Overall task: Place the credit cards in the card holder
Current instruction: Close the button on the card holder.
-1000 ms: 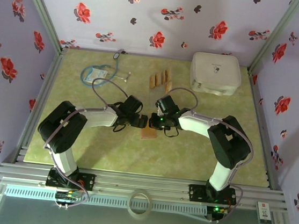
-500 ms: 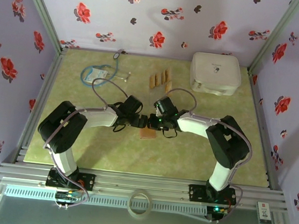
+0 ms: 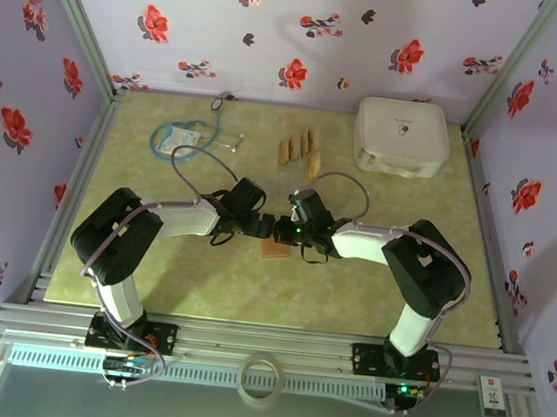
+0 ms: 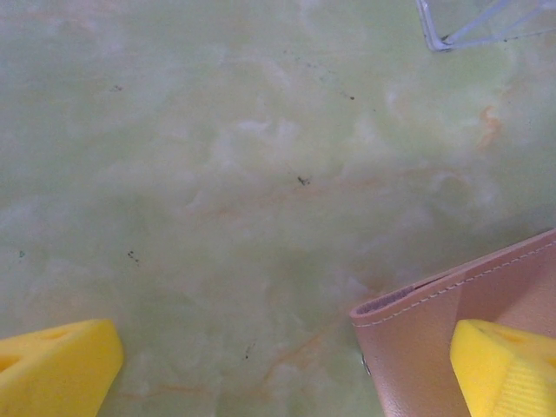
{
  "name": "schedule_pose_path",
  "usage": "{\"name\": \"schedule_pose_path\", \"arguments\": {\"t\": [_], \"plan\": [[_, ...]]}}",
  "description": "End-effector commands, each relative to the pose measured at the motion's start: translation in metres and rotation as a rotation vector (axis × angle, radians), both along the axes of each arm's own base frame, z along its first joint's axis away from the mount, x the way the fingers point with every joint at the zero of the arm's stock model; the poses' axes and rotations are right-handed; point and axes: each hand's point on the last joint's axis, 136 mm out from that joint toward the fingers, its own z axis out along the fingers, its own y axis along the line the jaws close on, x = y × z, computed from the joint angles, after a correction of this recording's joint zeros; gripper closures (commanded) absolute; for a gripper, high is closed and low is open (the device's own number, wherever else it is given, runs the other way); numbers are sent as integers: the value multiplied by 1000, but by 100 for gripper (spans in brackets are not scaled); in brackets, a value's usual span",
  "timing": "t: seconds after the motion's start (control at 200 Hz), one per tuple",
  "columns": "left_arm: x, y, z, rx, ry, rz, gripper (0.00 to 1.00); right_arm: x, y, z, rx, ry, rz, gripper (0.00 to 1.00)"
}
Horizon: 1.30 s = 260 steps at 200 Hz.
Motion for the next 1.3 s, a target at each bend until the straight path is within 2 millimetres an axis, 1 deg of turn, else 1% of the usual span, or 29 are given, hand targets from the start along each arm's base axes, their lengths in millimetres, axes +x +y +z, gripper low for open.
{"name": "schedule_pose_path", "arguments": {"t": [0.0,0.185,0.29,0.475,0.685,0.755,0.82,0.885,0.975,1.055,1.085,1.13,1.23,1.295], "plan": [[-13,20,-29,74,74,40,0,-77,-48,-85,-251,242,24,100],[-13,20,-29,75,79,41,0,-79,-55,-83,-280,116,19,100],[-14,21,-31,76,83,46,0,-81,-62,-87,-313,53,18,100],[-15,22,-35,78,92,54,0,-88,-74,-101,-348,-15,-4,100],[-16,23,-37,81,98,58,0,-96,-80,-112,-409,-89,0,100],[-17,23,-37,82,101,61,0,-99,-83,-117,-434,-91,3,100],[-17,23,-36,81,102,61,0,-101,-82,-120,-425,-83,6,100],[-16,23,-34,80,100,62,0,-101,-80,-119,-414,-78,-2,100],[-12,20,-26,77,92,59,0,-96,-72,-106,-407,-82,-1,100],[-2,22,-15,68,78,68,0,-86,-59,-84,-397,-109,0,80],[4,22,-8,61,69,73,0,-82,-54,-76,-401,-119,4,71],[14,24,3,48,56,82,0,-74,-46,-62,-398,-141,14,61],[42,32,31,10,18,111,0,-58,-24,-32,-376,-176,46,46],[61,43,54,-14,-15,133,0,-47,-13,-13,-350,-192,52,35]]}}
